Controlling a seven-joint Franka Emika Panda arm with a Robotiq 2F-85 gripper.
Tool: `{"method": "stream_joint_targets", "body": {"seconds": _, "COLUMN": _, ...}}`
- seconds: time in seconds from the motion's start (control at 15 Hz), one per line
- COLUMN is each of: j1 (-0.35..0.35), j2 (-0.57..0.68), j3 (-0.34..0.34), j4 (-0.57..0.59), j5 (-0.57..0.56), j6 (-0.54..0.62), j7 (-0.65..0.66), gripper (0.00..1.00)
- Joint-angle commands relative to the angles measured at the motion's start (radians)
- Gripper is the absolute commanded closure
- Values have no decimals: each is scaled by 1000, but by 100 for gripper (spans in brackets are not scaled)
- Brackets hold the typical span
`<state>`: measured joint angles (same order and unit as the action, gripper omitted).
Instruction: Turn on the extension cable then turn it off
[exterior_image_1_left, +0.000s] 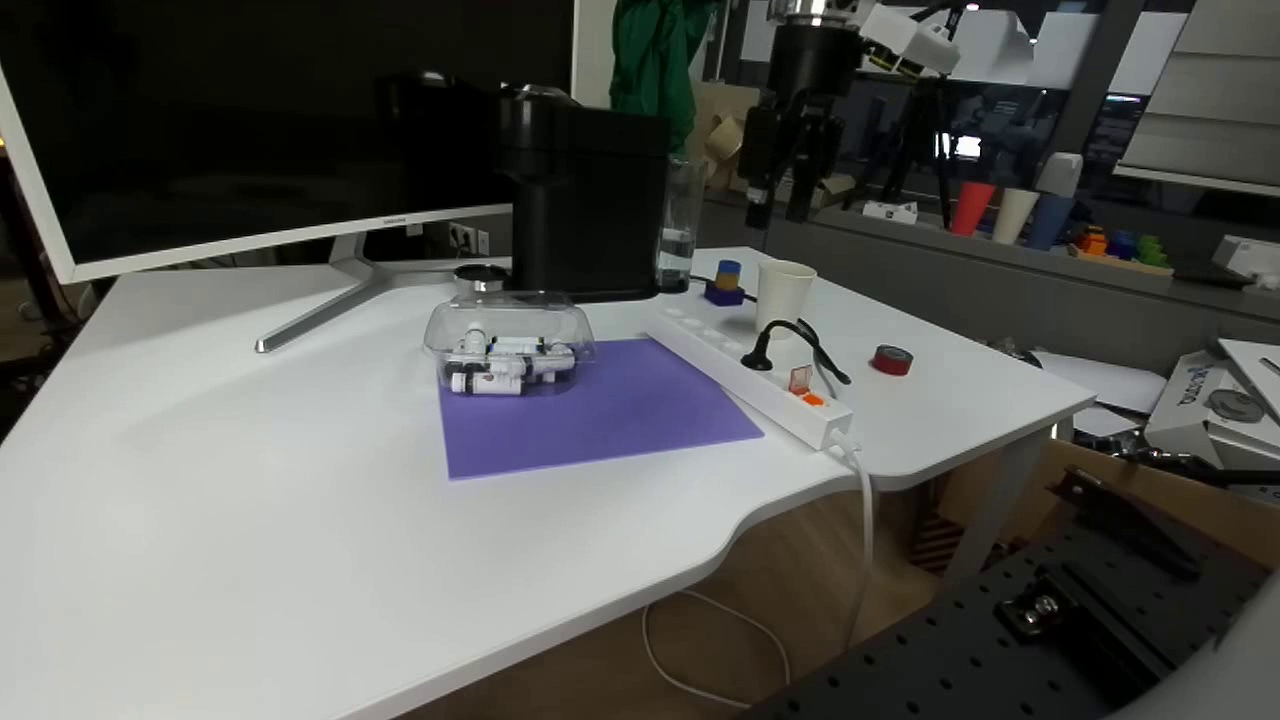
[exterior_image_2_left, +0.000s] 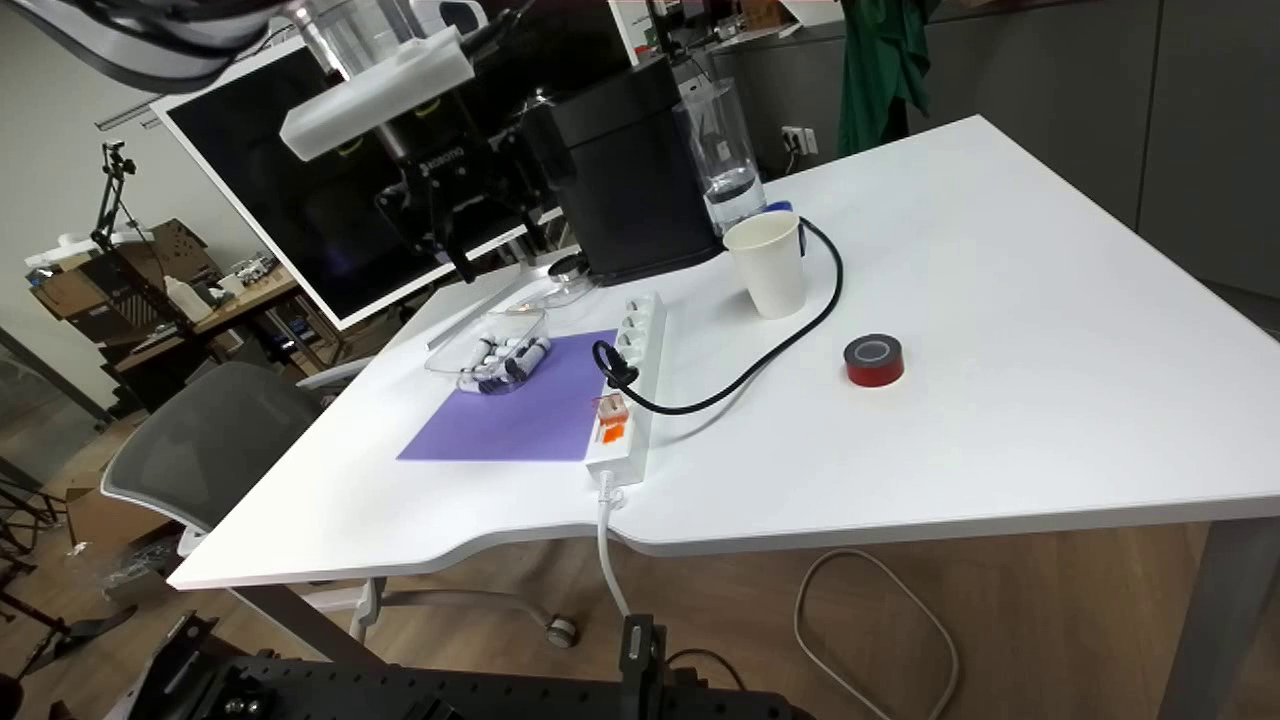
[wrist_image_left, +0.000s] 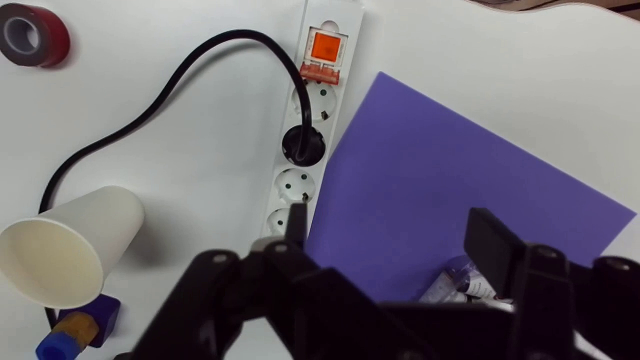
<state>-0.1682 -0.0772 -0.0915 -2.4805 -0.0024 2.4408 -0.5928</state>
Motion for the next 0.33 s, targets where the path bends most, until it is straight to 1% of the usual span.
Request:
{"method": "stream_joint_targets", "body": {"seconds": 0.0, "j1": 22, "j2": -86, "j3": -16, "j4": -36, "j5": -50, "j6": 5, "j7": 64, "gripper": 0}}
{"method": "stream_joint_targets", "body": {"seconds": 0.27, "j1": 19, "j2": -110, "j3": -31, "j4": -59, "j5": -81, "j6": 17, "j7": 87, "gripper": 0}}
